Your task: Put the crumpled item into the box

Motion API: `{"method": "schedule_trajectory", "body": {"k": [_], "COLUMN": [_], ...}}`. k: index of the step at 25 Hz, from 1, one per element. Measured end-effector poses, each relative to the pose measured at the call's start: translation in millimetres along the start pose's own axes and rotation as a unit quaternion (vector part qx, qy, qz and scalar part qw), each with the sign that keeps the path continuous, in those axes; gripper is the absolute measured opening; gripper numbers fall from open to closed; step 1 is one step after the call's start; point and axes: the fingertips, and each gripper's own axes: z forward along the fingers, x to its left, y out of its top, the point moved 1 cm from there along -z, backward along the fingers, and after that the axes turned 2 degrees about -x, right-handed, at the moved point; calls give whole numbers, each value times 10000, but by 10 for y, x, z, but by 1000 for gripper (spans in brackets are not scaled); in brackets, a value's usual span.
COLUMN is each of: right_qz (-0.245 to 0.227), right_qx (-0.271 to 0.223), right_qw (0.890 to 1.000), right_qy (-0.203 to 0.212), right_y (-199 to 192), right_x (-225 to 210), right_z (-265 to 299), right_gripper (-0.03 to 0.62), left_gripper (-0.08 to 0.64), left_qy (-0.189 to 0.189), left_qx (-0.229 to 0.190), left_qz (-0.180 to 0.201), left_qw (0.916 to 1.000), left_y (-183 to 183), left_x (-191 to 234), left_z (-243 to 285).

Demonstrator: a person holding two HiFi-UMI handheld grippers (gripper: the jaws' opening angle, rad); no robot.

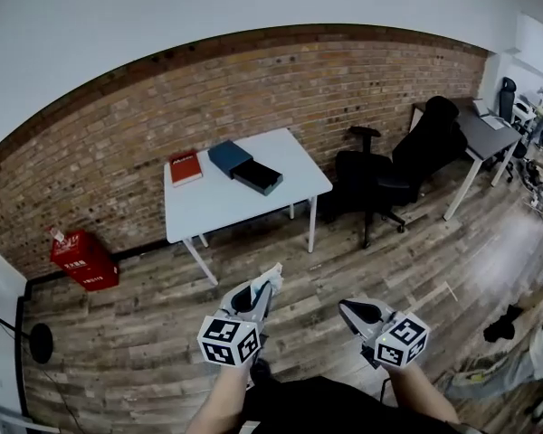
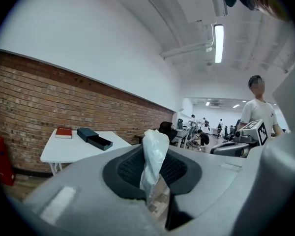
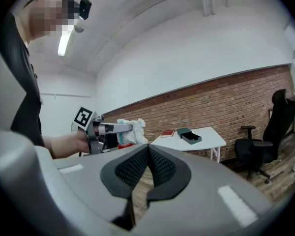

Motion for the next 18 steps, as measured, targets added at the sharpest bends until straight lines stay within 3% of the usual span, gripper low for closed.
{"method": "schedule_trajectory", "body": {"k": [3,8,15,18], "right_qz": [135,-2,-134,-157], "right_qx": [-68,-64,164,388], "right_qw": [9997,10000,9995,9985], "right_qy": [-188,32,231,363], "right_y": [114,359,460,400], "right_x": [-87,82,302,407], "right_z": [469,1472,2565,2829], "right_gripper": [0,0,0,0], "left_gripper": [67,67,67,67], "left_qy": [-186,-174,52,98], "left_qx": [-152,-264,-206,-181], "left_qz": [180,283,-24,-250], "left_qw": [9996,9991,9998,9995], "left_y": [312,686,676,603], "left_x": [411,1282,2375,2654], "left_z": [157,179,14,15]}}
